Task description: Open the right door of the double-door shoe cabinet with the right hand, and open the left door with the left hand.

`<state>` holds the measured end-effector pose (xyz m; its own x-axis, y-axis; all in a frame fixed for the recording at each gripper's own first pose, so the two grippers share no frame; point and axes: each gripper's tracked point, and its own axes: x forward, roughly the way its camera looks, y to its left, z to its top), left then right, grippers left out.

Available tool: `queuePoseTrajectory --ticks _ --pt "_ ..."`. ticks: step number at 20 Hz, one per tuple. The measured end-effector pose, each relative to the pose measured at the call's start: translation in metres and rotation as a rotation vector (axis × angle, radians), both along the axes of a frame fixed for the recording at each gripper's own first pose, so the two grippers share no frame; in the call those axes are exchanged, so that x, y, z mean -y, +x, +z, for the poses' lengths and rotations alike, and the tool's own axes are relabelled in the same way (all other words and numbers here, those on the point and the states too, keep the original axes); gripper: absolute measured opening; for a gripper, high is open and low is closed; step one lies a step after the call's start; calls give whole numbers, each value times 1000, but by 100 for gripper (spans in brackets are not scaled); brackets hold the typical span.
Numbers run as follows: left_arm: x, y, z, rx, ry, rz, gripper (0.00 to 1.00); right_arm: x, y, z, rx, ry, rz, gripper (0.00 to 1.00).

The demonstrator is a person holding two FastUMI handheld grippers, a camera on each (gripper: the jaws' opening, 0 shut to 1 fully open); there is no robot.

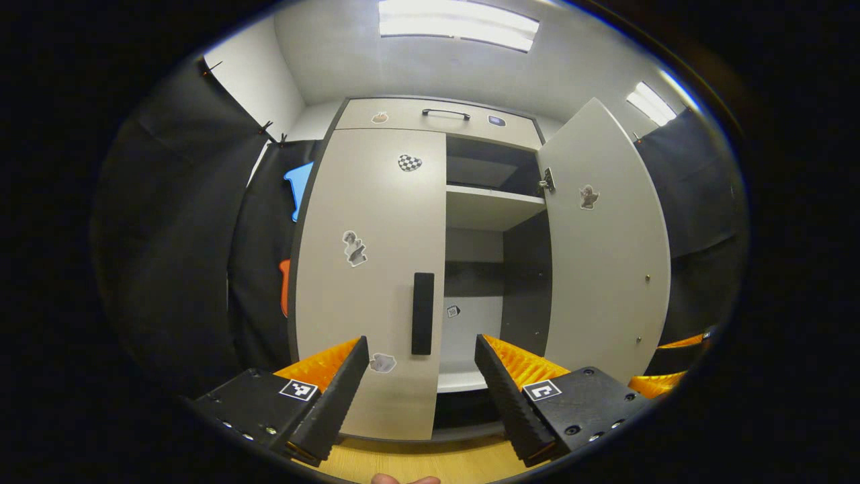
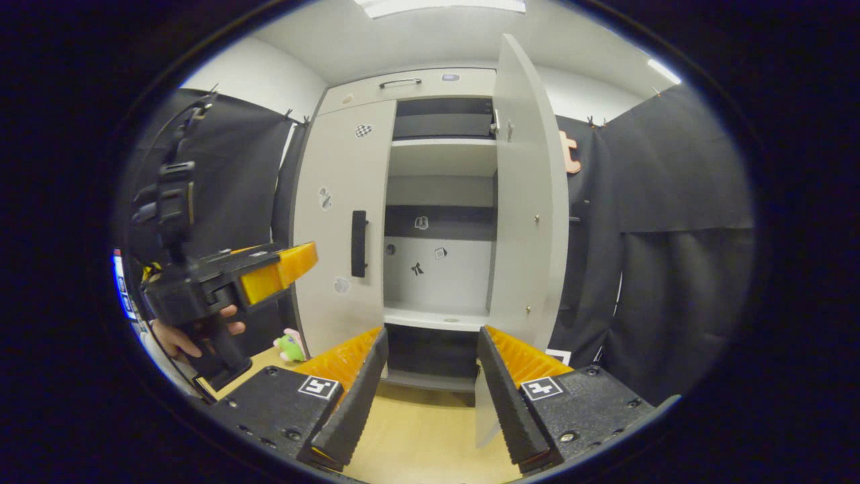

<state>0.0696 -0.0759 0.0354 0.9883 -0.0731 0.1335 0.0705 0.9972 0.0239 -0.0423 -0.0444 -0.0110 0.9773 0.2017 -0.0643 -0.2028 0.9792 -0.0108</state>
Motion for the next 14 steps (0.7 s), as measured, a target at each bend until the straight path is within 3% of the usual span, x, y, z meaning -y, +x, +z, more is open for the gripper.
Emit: queuePoseTrajectory --ticks 4,14 --pt "8 56 -7 -50 -16 -14 95 1 -6 -3 2 -1 8 84" --pt "3 141 -28 -150 -17 25 95 39 -7 -9 -11 18 -130 84"
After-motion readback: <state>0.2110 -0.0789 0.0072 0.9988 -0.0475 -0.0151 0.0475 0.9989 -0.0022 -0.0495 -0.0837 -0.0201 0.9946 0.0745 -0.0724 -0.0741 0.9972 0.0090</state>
